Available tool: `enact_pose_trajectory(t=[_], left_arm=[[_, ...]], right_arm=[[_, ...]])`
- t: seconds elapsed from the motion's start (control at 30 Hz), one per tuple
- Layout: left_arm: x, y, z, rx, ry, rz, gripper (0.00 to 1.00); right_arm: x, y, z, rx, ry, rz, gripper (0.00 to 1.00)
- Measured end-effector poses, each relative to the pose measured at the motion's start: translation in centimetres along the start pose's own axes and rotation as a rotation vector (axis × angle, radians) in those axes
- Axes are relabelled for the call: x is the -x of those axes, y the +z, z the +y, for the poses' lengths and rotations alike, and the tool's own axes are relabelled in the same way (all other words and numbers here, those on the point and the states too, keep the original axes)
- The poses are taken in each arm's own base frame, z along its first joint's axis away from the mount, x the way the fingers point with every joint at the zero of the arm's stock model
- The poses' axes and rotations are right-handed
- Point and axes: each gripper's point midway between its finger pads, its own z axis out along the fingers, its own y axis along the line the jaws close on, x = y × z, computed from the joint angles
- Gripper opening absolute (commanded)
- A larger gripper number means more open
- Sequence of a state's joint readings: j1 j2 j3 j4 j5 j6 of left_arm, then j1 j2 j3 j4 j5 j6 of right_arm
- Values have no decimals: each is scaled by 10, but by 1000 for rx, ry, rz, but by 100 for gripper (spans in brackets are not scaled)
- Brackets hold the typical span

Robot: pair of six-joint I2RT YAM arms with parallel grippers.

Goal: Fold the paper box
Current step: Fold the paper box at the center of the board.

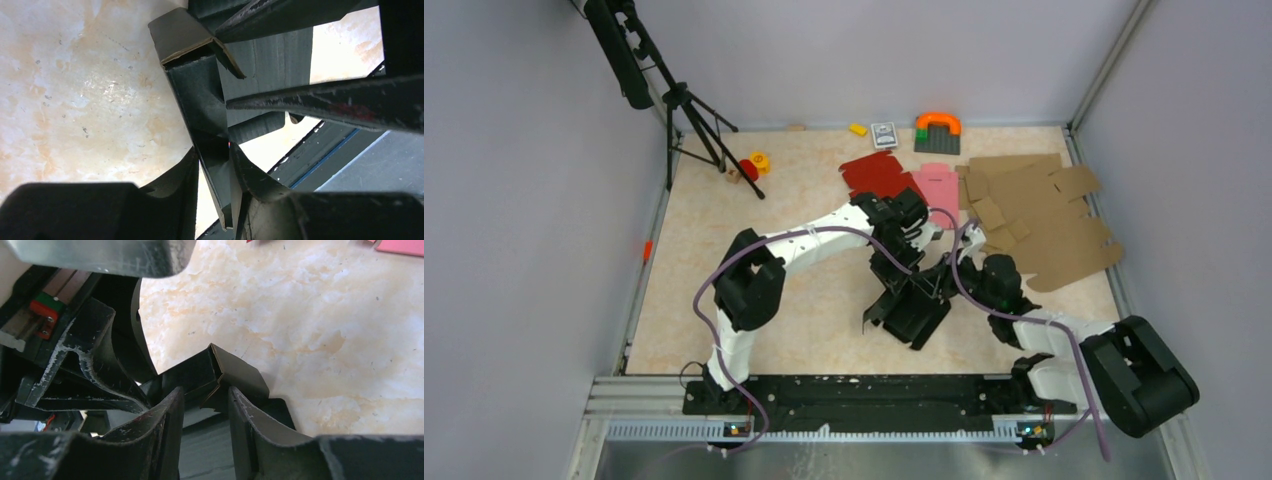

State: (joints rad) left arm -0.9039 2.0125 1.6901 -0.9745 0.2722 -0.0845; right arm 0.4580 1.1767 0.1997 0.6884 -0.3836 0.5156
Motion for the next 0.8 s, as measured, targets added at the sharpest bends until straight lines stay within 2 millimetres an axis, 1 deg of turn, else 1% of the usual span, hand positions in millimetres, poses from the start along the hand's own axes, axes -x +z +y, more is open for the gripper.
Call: enact_pose_trajectory(t=[0.07, 0.23, 0.37, 0.47, 0.67, 0.8], left_arm=[[0, 0, -1, -5, 11, -1, 33], [0, 0, -8, -33, 35, 0, 43], [5, 2, -11, -53, 44, -10, 50], [9, 5, -10, -53, 48, -22, 51], [17, 15, -5, -33, 50, -38, 52], [23, 17, -4, -28, 49, -60, 54]], right_arm=[[0, -1, 0, 6, 9, -20, 31], [3, -2, 3, 18, 43, -53, 30], [9, -1, 6, 29, 66, -73, 30], [9, -1, 7, 26, 87, -77, 28], [7, 0, 0, -19, 147, -76, 18], [9, -1, -3, -40, 197, -93, 16]])
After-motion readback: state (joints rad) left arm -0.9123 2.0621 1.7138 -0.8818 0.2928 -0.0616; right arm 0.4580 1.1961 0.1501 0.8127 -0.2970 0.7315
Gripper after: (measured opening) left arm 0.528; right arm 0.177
